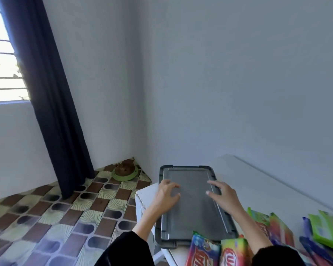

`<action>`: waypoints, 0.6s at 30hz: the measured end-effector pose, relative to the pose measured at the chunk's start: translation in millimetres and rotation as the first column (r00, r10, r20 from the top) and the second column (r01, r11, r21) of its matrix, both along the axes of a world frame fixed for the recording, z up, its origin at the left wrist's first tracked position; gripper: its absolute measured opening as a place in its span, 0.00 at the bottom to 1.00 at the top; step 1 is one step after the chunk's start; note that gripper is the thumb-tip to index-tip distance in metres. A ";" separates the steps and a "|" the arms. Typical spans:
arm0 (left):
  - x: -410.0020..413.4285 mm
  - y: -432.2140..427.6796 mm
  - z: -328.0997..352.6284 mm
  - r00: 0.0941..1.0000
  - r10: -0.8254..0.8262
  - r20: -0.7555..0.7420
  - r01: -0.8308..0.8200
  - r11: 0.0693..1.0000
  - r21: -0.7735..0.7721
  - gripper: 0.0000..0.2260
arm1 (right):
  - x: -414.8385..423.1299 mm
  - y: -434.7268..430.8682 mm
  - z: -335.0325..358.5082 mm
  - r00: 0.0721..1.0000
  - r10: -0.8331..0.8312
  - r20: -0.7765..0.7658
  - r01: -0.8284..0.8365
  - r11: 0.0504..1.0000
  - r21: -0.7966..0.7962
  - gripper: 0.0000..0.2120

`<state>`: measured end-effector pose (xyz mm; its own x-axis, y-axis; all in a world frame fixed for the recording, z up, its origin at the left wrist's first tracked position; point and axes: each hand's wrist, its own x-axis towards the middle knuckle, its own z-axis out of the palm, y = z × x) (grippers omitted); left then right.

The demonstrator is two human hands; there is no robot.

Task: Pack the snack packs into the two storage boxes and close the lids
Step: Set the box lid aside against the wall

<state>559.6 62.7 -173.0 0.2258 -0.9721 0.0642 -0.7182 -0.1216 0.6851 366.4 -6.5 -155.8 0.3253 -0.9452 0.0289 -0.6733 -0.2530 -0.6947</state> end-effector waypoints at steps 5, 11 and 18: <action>1.5 -17.2 -21.7 0.990 0.113 0.080 -0.114 0.993 0.006 0.20 | 5.2 -21.4 -23.2 0.953 -0.054 -0.299 0.098 0.986 0.133 0.31; 1.2 -36.0 -16.6 0.992 0.102 0.070 -0.102 0.995 -0.001 0.26 | 5.4 -23.5 -24.4 0.974 -0.069 -0.216 0.101 0.985 0.140 0.33; -6.6 -63.0 56.8 0.988 -0.049 0.150 0.102 0.922 -0.373 0.29 | -8.8 -8.5 44.6 0.955 -0.278 0.106 0.287 0.955 -0.074 0.37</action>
<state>552.9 -0.4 -116.2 0.1161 -0.8830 0.4547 -0.8037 0.1855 0.5654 357.7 -15.0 -111.2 0.0371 -0.9904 0.1330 -0.6589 -0.1243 -0.7419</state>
